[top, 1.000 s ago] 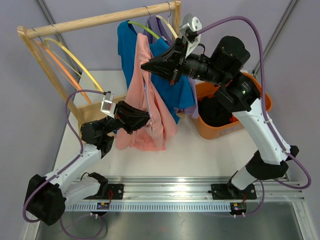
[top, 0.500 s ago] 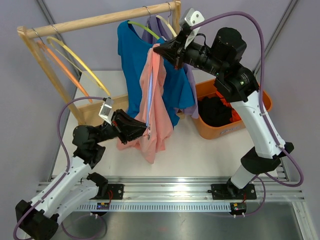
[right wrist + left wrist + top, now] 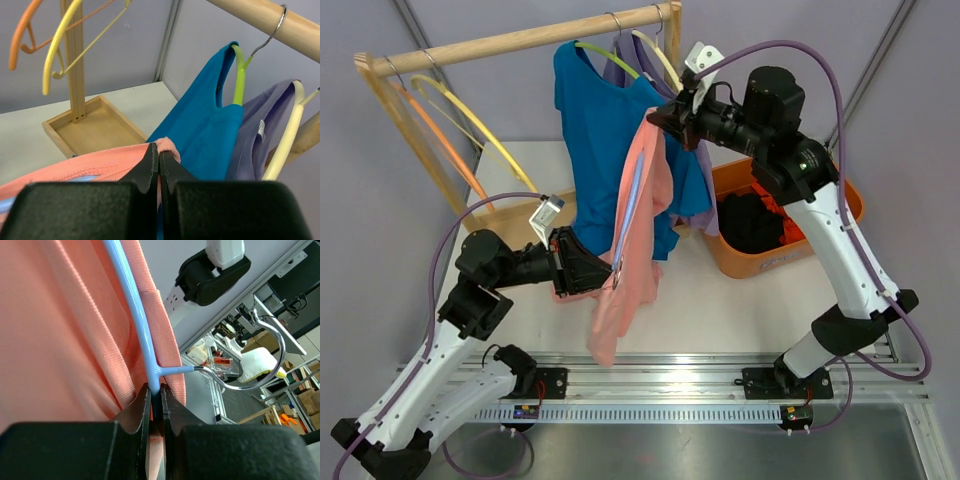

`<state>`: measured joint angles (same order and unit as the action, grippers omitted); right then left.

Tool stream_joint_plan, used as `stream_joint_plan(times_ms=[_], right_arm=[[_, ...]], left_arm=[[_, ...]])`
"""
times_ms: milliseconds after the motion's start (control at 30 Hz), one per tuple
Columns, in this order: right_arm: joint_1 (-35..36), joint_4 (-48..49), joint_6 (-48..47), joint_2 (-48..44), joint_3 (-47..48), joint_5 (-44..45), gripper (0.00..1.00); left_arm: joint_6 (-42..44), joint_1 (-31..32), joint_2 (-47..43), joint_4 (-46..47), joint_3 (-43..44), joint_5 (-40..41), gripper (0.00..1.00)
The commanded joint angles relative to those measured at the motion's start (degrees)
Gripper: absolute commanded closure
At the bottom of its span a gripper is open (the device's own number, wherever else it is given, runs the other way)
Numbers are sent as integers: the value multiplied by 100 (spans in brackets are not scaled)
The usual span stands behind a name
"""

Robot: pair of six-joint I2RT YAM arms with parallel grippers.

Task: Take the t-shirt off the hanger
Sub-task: Remove the tshirt from the hanger

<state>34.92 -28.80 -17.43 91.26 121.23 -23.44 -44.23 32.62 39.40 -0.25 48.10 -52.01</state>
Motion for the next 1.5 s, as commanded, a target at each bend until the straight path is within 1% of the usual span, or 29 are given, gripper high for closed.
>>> stream_joint_plan(times_ms=[0, 67, 100, 167, 200, 300, 367, 400, 433, 467, 500, 567, 767, 833, 900, 933, 1033, 1133, 1233, 1300, 1333, 1367, 1467], right_arm=[[-836, 1385, -296, -660, -124, 528, 100], [-907, 1525, -409, -1108, -379, -43, 100], [-908, 1552, -445, -1259, -720, -603, 100], [-908, 1666, -472, -1601, -1038, -933, 100], [-908, 1728, -463, -1664, -1223, -795, 100], [-1012, 1755, -358, -1629, -1102, -110, 100], [-1154, 1554, -226, -1699, -1189, -213, 100], [-1145, 1378, -147, -1726, -1233, -474, 100], [-1154, 1081, 45, -1761, -1320, -634, 100], [-1145, 991, 125, -1839, -1417, -792, 100], [-1145, 999, 239, -1901, -1757, -881, 100], [-1145, 1121, 441, -2033, -2154, -803, 100], [-1136, 1245, 933, -2043, -2402, -206, 100], [-1136, 939, 1005, -1894, -2341, 531, 100], [-1154, 754, 926, -1691, -2384, 1250, 96], [-1145, 683, 856, -1647, -2437, 1367, 96], [-1154, 709, 873, -1752, -2788, 1237, 94], [-1154, 735, 1048, -1726, -2745, 1009, 94], [-1145, 1051, 1110, -1840, -2763, 789, 92], [-1136, 868, 1031, -1648, -2570, 867, 91], [-1145, 554, 927, -1542, -2508, 946, 91], [-1154, 437, 908, -1385, -2473, 1008, 91], [-1145, 348, 952, -1365, -2726, 877, 92]], left_arm=[[256, 227, -354, -1500, 332, -1462, 100], [502, 227, -319, -1889, 402, -1409, 100], [546, 227, -301, -2039, 437, -1435, 100], [529, 227, -257, -2014, 437, -1496, 100], [512, 227, -231, -1970, 455, -1575, 100], [520, 227, -152, -2214, 534, -1742, 100], [599, 227, -99, -2347, 639, -1830, 100], [556, 227, -81, -2331, 674, -1961, 100], [486, 227, -64, -2261, 701, -2041, 100], [407, 227, -46, -2164, 701, -2102, 100], [319, 227, -29, -1981, 701, -2225, 100], [187, 227, 41, -1935, 719, -2313, 100], [195, 280, 358, -1996, 683, -2560, 100], [248, 341, 472, -1970, 806, -2639, 100], [475, 368, 612, -2180, 1008, -2665, 100], [529, 394, 657, -2259, 1044, -2691, 100], [582, 455, 780, -2339, 1105, -2753, 100], [608, 508, 946, -2321, 1132, -2841, 100], [758, 561, 1105, -2436, 1228, -2911, 100], [819, 570, 1158, -2418, 1316, -2955, 100], [837, 570, 1201, -2427, 1369, -2964, 100], [846, 570, 1228, -2427, 1456, -2964, 100], [872, 605, 1272, -2392, 1614, -2947, 100]])
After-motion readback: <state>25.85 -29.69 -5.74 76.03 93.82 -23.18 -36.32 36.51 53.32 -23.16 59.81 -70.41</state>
